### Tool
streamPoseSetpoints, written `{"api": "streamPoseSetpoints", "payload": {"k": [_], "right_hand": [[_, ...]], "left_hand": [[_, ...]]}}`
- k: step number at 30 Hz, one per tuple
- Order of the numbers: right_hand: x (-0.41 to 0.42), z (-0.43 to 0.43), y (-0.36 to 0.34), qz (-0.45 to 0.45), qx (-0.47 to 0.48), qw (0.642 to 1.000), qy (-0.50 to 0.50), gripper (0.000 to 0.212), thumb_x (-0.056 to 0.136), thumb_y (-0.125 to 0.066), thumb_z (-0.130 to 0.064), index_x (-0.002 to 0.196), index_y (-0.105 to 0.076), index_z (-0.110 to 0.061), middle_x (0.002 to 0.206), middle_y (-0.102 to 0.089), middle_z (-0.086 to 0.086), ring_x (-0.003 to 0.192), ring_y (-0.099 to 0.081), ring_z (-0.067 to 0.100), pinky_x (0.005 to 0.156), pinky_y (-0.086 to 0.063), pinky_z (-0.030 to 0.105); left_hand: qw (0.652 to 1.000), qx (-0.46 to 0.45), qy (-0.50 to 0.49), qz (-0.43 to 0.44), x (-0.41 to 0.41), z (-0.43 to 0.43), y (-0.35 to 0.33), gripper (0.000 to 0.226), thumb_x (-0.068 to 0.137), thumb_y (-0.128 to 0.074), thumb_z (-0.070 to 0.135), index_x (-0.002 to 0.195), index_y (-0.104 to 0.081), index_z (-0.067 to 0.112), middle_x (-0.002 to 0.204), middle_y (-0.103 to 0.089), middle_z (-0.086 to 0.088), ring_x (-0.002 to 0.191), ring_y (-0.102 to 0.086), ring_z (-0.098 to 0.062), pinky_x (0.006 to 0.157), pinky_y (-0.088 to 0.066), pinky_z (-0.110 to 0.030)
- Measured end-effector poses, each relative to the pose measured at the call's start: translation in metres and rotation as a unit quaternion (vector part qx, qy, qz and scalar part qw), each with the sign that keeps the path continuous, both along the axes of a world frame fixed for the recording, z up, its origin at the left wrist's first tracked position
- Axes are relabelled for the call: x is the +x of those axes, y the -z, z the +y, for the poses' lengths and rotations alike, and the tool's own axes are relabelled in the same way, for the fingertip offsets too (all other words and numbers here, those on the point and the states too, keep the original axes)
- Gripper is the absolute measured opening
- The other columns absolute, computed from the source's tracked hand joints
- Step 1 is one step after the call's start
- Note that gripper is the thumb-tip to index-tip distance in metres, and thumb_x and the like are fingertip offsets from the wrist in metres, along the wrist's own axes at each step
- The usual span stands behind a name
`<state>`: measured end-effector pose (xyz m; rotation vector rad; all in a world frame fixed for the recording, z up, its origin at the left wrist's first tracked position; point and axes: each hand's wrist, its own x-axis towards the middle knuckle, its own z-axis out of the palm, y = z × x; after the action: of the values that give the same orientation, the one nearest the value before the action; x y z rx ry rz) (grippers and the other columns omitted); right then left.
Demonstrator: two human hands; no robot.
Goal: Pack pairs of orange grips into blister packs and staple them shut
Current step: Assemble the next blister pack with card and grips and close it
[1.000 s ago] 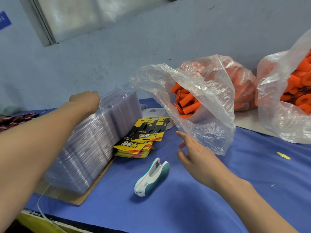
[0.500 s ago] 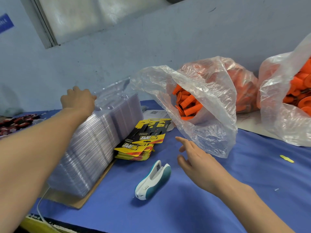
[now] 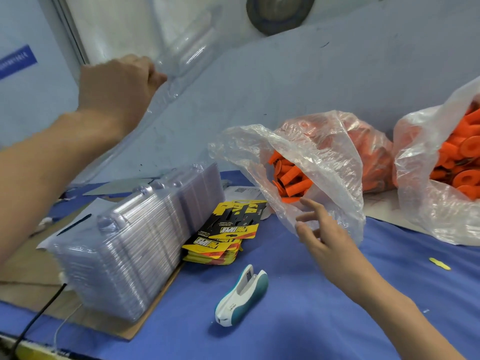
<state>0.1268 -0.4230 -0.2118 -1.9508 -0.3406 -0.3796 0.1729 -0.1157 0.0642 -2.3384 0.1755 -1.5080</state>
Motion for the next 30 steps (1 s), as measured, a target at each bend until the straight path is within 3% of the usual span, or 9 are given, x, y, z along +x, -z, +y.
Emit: {"api": "streamPoseSetpoints", "payload": {"k": [4, 7, 9, 12, 17, 20, 26, 30], "right_hand": [[-0.006, -0.006, -0.010, 0.001, 0.039, 0.999, 0.013, 0.043, 0.100, -0.048, -0.032, 0.140, -0.037, -0.042, 0.102, -0.057, -0.030, 0.081, -0.065, 0.018, 0.075, -0.051, 0.032], [-0.011, 0.000, -0.007, -0.010, 0.004, 1.000, 0.011, 0.044, 0.099, -0.048, -0.033, 0.141, -0.037, -0.040, 0.109, -0.054, -0.026, 0.078, -0.061, 0.009, 0.064, -0.044, 0.027], [-0.014, 0.006, -0.003, -0.014, -0.032, 0.999, -0.002, 0.044, 0.098, -0.047, -0.036, 0.140, -0.034, -0.043, 0.113, -0.051, -0.025, 0.081, -0.057, 0.004, 0.070, -0.045, 0.028], [-0.014, 0.014, 0.002, -0.011, -0.088, 0.996, -0.020, 0.046, 0.100, -0.045, -0.039, 0.141, -0.028, -0.046, 0.119, -0.049, -0.023, 0.083, -0.057, 0.003, 0.082, -0.047, 0.033], [-0.013, 0.025, 0.009, -0.006, -0.152, 0.987, -0.042, 0.048, 0.101, -0.039, -0.045, 0.142, -0.015, -0.052, 0.124, -0.041, -0.024, 0.091, -0.058, 0.007, 0.089, -0.048, 0.036], [-0.013, 0.028, 0.009, -0.010, -0.158, 0.986, -0.044, 0.049, 0.101, -0.038, -0.045, 0.145, -0.015, -0.050, 0.123, -0.040, -0.024, 0.093, -0.057, 0.007, 0.089, -0.048, 0.037], [-0.010, 0.037, 0.010, -0.003, -0.136, 0.989, -0.057, 0.047, 0.101, -0.038, -0.046, 0.142, -0.016, -0.054, 0.123, -0.041, -0.025, 0.092, -0.055, 0.007, 0.090, -0.047, 0.037], [-0.006, 0.053, 0.005, 0.060, -0.036, 0.992, -0.102, 0.037, 0.100, -0.043, -0.044, 0.134, -0.033, -0.053, 0.109, -0.049, -0.034, 0.082, -0.060, 0.007, 0.074, -0.047, 0.027]], "left_hand": [[0.987, 0.080, -0.103, 0.095, 0.005, 0.008, 0.021, 0.036, 0.105, -0.040, 0.035, 0.103, -0.063, 0.009, 0.102, -0.063, -0.017, 0.091, -0.064, -0.038, 0.067, -0.032, -0.036], [0.958, 0.112, -0.175, 0.195, 0.009, 0.020, 0.065, 0.027, 0.103, -0.046, 0.031, 0.108, -0.066, 0.013, 0.107, -0.066, -0.010, 0.098, -0.067, -0.033, 0.067, -0.037, -0.032], [0.933, 0.130, -0.230, 0.244, 0.014, 0.023, 0.099, 0.022, 0.100, -0.052, 0.031, 0.114, -0.063, 0.017, 0.111, -0.065, -0.004, 0.103, -0.066, -0.026, 0.069, -0.042, -0.029], [0.912, 0.151, -0.261, 0.279, 0.023, 0.021, 0.136, 0.025, 0.104, -0.043, 0.029, 0.123, -0.056, 0.019, 0.120, -0.059, -0.003, 0.109, -0.061, -0.022, 0.075, -0.043, -0.030], [0.905, 0.176, -0.258, 0.288, 0.030, 0.020, 0.143, 0.037, 0.107, -0.029, 0.040, 0.128, -0.053, 0.020, 0.127, -0.057, -0.004, 0.115, -0.056, -0.025, 0.088, -0.043, -0.035], [0.897, 0.138, -0.260, 0.331, 0.034, 0.029, 0.146, 0.047, 0.104, -0.025, 0.051, 0.129, -0.052, 0.022, 0.128, -0.060, -0.002, 0.116, -0.056, -0.024, 0.082, -0.044, -0.033], [0.895, 0.037, -0.211, 0.391, 0.037, 0.045, 0.147, 0.054, 0.097, -0.026, 0.066, 0.125, -0.054, 0.030, 0.128, -0.058, -0.003, 0.116, -0.055, -0.026, 0.090, -0.043, -0.040], [0.864, -0.045, -0.178, 0.469, 0.040, 0.046, 0.126, 0.049, 0.093, -0.041, 0.068, 0.122, -0.059, 0.033, 0.130, -0.058, 0.001, 0.117, -0.055, -0.023, 0.089, -0.042, -0.038]]}}
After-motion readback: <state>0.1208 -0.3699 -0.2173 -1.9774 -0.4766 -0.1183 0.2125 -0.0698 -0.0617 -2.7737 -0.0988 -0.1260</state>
